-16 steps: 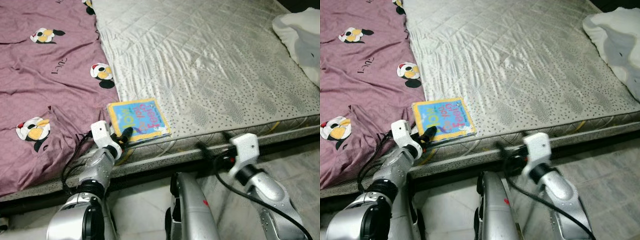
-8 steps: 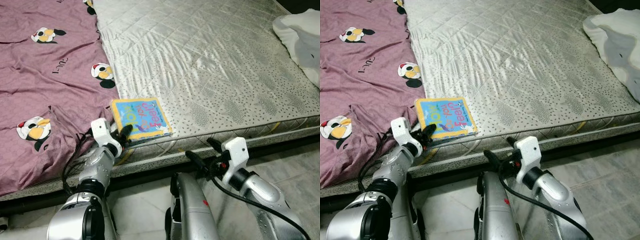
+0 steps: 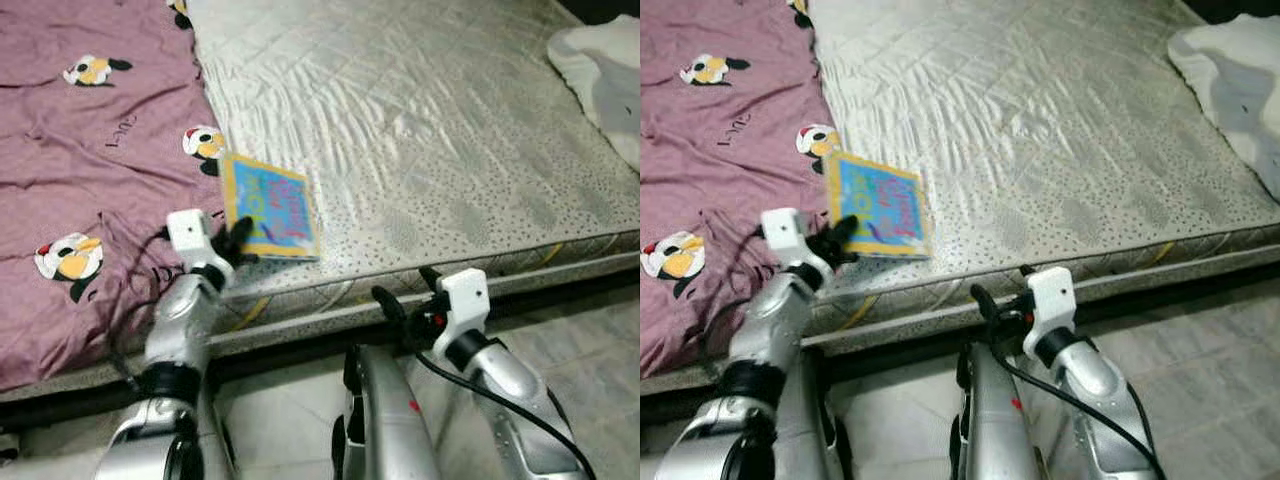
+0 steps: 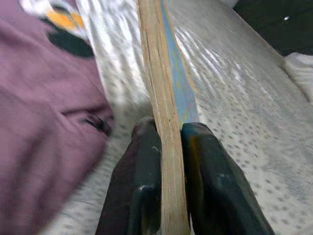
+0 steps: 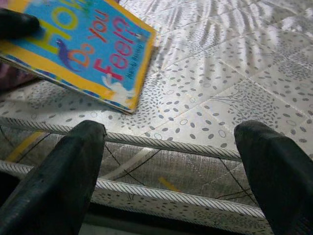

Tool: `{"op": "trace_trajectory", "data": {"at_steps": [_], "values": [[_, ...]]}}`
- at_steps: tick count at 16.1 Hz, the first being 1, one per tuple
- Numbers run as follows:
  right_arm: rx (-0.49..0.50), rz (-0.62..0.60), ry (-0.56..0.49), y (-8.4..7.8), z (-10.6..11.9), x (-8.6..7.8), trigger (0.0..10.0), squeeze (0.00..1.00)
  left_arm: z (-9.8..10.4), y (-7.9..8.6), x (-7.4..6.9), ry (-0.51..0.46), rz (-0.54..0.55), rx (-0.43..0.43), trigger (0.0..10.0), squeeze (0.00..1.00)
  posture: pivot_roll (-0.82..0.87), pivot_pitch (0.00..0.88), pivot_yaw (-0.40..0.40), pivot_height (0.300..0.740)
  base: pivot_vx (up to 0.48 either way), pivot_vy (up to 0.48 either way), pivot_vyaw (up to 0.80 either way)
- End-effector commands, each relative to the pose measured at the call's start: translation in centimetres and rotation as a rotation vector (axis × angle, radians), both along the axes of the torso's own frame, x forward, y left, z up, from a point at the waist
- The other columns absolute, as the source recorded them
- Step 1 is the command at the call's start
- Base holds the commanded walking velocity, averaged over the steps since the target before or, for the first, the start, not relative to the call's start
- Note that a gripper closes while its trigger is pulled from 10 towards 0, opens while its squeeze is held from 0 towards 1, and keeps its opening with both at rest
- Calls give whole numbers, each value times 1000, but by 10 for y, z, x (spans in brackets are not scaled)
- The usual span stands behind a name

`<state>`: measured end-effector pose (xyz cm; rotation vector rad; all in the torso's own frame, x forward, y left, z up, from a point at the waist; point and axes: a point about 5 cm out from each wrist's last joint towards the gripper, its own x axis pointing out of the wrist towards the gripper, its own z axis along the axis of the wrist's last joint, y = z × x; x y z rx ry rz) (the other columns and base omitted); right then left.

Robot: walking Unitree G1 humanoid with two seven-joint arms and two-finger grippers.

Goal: Clean up the room

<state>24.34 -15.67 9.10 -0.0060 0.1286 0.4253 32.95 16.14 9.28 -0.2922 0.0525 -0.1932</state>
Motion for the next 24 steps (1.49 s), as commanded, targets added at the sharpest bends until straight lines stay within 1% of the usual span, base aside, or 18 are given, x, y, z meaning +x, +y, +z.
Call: {"op": "trace_trajectory", "data": {"at_steps": [1,2,3,4,5,6,7,8,11,12,13,14,16,18,19,24], "values": [[-11,-31,2,-3,-3,1,10000,0,4,8,-5,-35,31,86,0,0,-66,144,-57,557,0,0,0],[10,-71,10,-6,-5,3,10000,0,6,10,-10,-61,43,127,0,0,-56,136,-49,557,0,0,0],[61,-157,27,-11,-8,8,10000,0,17,17,-18,-148,92,255,0,0,-43,131,-38,557,0,0,0],[78,-175,28,-12,-8,9,10000,0,21,19,-20,-179,107,299,0,0,-37,124,-30,557,0,0,0],[101,-200,12,-11,-6,14,10000,0,31,23,-24,-231,143,359,0,0,-27,120,-22,557,0,0,0],[103,-202,5,-11,-5,16,10000,0,33,24,-25,-239,152,366,0,0,-23,116,-17,557,0,0,0],[145,-221,-23,-9,0,19,10000,0,39,27,-25,-262,173,386,0,0,-19,113,-9,562,0,0,0],[192,-212,-23,-3,2,21,10000,0,43,27,-26,-271,183,402,0,0,-12,112,-8,572,0,0,0],[199,-216,-32,-1,3,22,10000,0,38,26,-35,-241,204,395,0,0,-5,110,-6,596,0,0,0],[203,-222,-36,-1,4,24,10000,0,31,26,-43,-211,219,406,2588,0,-2,106,-7,606,0,0,0],[208,-229,-41,-2,5,25,10000,0,26,25,-49,-195,225,410,7608,0,-2,107,-9,616,0,0,0],[220,-240,-49,-3,8,29,10000,0,20,21,-55,-167,232,412,10000,0,4,115,-13,635,0,0,0],[229,-250,-60,-4,11,33,10000,0,21,17,-56,-167,233,411,10000,0,6,112,-15,655,0,0,0],[232,-260,-74,-5,15,35,10000,0,23,18,-54,-162,250,408,10000,0,4,115,-17,670,0,0,0],[232,-263,-79,-5,17,36,10000,0,24,18,-52,-156,262,405,10000,0,3,116,-18,685,0,0,0],[221,-279,-87,-9,18,38,10000,0,29,19,-49,-167,294,448,10000,0,-1,118,-24,740,0,0,0]]}}
